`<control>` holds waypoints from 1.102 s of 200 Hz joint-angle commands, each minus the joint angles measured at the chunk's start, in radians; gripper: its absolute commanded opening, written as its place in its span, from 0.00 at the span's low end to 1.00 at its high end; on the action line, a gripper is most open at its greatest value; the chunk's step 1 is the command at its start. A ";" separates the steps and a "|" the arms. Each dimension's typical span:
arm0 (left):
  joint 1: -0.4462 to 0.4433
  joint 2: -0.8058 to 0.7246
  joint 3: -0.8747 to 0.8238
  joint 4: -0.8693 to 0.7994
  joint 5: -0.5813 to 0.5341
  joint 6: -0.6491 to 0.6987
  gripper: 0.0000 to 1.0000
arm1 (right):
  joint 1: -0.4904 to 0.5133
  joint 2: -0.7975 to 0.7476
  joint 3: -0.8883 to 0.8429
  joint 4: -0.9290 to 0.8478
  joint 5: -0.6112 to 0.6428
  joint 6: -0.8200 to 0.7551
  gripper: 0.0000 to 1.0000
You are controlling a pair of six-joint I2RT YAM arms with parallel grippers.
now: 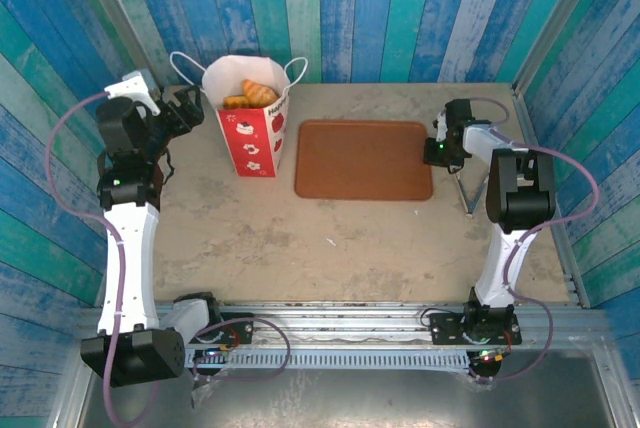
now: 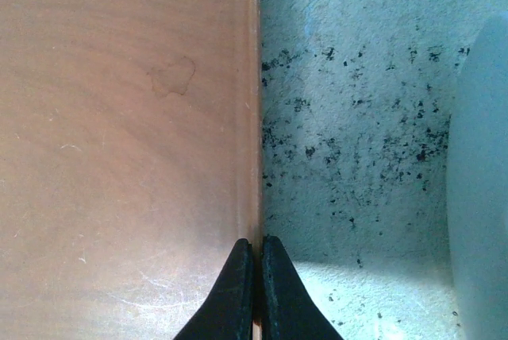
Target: Take the fake bread out of the paper bag
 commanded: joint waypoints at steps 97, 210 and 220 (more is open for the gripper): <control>0.005 0.070 0.073 -0.084 0.037 0.037 0.94 | 0.002 -0.095 0.053 -0.084 -0.058 -0.090 0.36; 0.203 0.520 0.307 0.093 0.525 -0.196 0.93 | 0.312 -0.287 0.202 0.341 -0.398 0.440 0.60; 0.203 0.562 0.328 0.108 0.540 -0.206 0.91 | 0.346 -0.258 0.242 0.364 -0.397 0.475 0.60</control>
